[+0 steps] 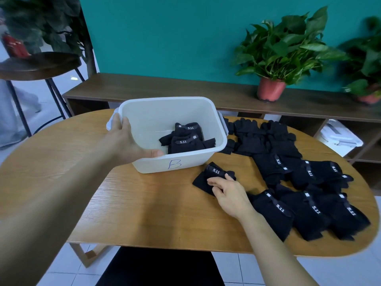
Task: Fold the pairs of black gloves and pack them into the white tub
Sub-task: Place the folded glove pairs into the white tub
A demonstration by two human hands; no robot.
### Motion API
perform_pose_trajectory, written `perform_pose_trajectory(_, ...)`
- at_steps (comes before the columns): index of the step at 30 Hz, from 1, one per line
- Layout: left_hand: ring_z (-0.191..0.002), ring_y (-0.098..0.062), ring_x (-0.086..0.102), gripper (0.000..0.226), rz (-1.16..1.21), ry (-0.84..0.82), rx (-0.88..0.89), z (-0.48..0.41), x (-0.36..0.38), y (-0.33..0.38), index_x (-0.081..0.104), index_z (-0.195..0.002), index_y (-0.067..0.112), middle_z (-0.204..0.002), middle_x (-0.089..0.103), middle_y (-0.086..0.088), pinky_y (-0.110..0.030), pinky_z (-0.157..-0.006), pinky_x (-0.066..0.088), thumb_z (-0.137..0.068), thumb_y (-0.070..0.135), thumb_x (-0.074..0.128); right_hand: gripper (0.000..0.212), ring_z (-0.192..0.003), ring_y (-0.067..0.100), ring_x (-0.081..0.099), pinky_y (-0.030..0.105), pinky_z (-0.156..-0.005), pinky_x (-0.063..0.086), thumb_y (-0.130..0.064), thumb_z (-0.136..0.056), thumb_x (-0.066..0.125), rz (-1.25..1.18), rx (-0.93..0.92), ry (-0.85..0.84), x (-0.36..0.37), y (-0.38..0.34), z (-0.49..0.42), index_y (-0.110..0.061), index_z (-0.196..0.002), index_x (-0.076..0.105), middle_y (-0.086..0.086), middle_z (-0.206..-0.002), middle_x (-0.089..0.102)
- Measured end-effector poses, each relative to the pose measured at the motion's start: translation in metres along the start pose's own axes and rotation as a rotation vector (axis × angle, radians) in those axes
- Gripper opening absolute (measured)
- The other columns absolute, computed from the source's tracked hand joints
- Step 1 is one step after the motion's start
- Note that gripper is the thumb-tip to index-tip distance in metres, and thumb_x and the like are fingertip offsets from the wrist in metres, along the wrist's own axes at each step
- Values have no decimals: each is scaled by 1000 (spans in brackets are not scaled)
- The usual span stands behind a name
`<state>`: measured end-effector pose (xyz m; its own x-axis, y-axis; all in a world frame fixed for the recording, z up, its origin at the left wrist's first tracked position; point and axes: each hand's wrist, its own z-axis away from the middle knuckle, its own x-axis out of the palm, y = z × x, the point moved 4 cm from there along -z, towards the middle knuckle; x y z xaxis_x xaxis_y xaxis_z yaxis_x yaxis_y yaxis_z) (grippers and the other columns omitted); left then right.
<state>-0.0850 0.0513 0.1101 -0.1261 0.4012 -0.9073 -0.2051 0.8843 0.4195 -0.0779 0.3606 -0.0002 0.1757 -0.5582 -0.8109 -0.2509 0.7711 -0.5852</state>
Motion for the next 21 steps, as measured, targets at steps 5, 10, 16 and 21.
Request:
perform_pose_trajectory(5, -142, -28, 29, 172, -7, 3, 0, 3, -1, 2, -1, -158, 19, -160, -4, 12, -49, -106, 43, -19, 102, 57, 43, -131, 12, 50, 28, -121, 21, 2, -90, 47, -124, -72, -10, 10, -12, 6, -24, -114, 71, -13, -108, 73)
perform_pose_trajectory(10, -145, -29, 26, 170, -21, -13, -4, 3, -2, 3, -5, -158, 18, -161, -8, 10, -50, -107, 41, -23, 100, 59, 36, -97, 0, 67, 25, -114, 35, 4, -86, 51, -253, -110, -27, 12, -27, 18, -19, -100, 75, -12, -92, 76)
perform_pose_trajectory(16, -144, -30, 26, 162, -42, -19, -5, 3, -2, 4, -4, -157, 15, -162, -8, 6, -48, -105, 42, -34, 96, 64, 37, -137, 15, 43, 29, -119, 22, -21, -100, 51, 95, -263, 218, 20, -36, 18, -20, -137, 58, 1, -143, 54)
perform_pose_trajectory(21, -145, -29, 23, 164, -24, -11, -2, -1, 0, 0, -4, -157, 18, -162, -6, 7, -48, -107, 40, -30, 96, 62, 47, -151, 14, 11, 18, -116, -8, -24, -106, 40, 204, -183, 81, 38, -30, 14, -23, -152, 32, 2, -162, 21)
